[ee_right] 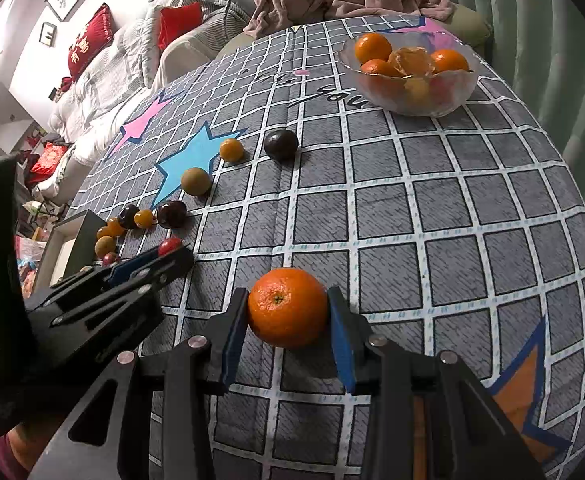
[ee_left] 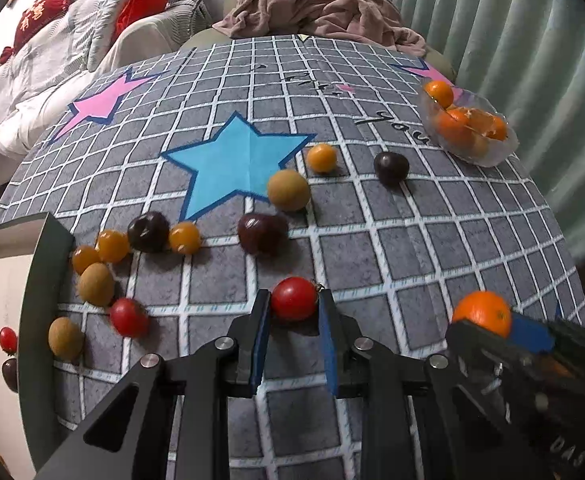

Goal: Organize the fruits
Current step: 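Carry the mandarin with the right tool while the left tool carries the tomato over the tray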

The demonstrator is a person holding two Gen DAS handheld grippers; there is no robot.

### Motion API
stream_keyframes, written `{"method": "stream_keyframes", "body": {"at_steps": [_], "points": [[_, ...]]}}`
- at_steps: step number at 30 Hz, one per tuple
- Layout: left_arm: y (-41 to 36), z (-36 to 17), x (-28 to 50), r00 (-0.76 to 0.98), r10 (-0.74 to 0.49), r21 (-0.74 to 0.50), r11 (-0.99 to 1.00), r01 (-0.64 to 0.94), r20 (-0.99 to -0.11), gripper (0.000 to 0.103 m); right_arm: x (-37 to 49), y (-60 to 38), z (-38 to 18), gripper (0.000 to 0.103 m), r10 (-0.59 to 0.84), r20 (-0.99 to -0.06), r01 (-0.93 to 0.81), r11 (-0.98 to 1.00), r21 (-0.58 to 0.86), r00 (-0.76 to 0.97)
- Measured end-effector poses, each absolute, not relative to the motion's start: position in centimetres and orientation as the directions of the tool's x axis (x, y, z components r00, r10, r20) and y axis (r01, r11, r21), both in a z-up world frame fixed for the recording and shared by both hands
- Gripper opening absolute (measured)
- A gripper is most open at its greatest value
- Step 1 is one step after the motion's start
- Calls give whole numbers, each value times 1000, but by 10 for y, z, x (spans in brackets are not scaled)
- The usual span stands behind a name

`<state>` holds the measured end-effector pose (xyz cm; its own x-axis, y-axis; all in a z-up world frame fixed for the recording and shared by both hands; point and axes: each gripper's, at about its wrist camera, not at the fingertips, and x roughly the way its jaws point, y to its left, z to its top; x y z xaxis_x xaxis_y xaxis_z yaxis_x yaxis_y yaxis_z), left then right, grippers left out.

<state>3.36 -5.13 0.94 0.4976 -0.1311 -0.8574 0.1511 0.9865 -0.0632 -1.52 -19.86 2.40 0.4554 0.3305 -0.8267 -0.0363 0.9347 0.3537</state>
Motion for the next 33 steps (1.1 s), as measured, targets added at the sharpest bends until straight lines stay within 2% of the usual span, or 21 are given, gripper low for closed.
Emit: {"method": "stream_keyframes", "body": {"at_steps": [8,15,33], "points": [[-33,20,17,489,-143,-76,985,154,-860,25,-20,-178,37,42,333,-828,-74,939,337,451],[-7,51,2,516,-170,-100,982,160,-839,25,-23,-150,64,42,345,-818,-126,938,324,460],[107,123,-35,604,-151,-104,988,111,-783,25,-34,-22,148,42,408,-785,-352,900,259,467]]}}
